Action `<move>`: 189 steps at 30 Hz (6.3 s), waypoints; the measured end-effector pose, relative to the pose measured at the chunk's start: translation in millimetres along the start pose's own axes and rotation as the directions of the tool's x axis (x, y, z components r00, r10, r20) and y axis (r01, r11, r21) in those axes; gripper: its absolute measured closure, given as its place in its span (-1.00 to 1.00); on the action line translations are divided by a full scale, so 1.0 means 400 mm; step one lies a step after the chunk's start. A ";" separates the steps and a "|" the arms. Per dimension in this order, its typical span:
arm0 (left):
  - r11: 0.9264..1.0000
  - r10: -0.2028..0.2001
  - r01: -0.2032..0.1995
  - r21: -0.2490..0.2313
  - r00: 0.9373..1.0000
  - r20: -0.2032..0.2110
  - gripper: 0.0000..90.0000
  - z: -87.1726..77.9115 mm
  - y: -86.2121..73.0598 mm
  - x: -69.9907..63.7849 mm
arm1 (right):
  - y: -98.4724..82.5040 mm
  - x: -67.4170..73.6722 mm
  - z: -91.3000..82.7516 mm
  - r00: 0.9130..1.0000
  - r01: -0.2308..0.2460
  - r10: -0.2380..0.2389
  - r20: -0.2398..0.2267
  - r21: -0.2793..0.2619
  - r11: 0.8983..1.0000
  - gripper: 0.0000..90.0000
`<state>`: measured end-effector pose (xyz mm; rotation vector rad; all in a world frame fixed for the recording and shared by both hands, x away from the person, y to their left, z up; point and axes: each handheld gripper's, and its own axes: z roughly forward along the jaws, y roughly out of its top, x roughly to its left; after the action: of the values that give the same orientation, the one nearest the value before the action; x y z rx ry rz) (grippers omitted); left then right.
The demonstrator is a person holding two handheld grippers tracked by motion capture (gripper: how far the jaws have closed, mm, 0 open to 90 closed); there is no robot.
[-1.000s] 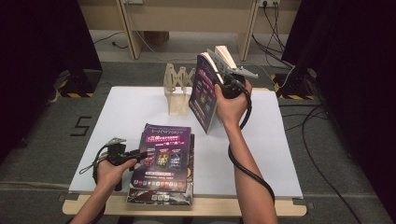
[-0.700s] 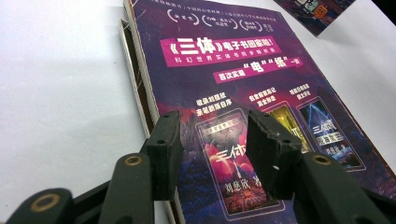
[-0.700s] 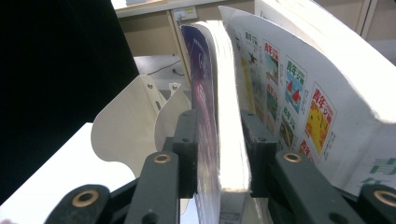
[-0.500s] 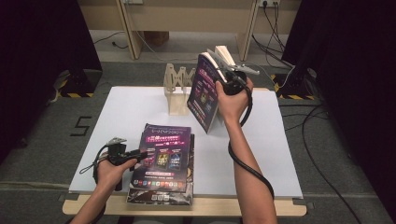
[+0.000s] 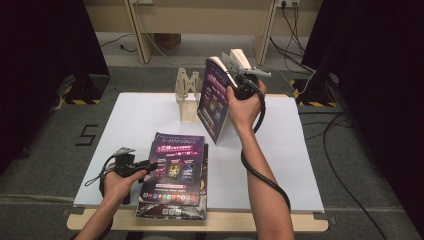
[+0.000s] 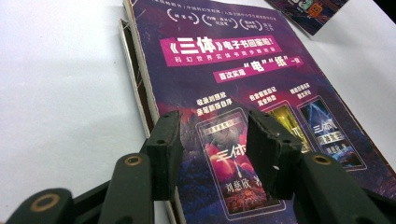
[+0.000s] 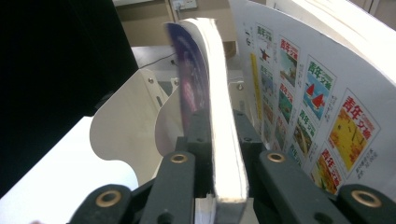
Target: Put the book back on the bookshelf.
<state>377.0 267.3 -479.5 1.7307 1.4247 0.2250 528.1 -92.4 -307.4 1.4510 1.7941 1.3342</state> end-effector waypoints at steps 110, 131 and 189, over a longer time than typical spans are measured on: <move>1.000 0.004 -0.004 0.002 1.000 0.000 0.04 0.001 -0.002 -0.009 | -0.059 -0.011 -0.040 0.997 0.053 -0.050 0.058 -0.057 0.997 0.28; 1.000 -0.005 0.005 0.008 1.000 0.000 0.05 0.001 -0.001 -0.010 | -0.097 -0.019 -0.059 0.999 0.034 -0.033 0.039 -0.023 0.999 0.26; 1.000 -0.017 0.018 0.020 1.000 -0.023 0.10 0.010 0.007 -0.004 | -0.336 -0.035 -0.051 1.000 -0.004 0.007 -0.017 0.210 0.978 0.23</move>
<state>381.1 263.9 -479.3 1.7363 1.4629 0.2227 453.8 -108.9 -420.8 1.5567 1.9944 1.1927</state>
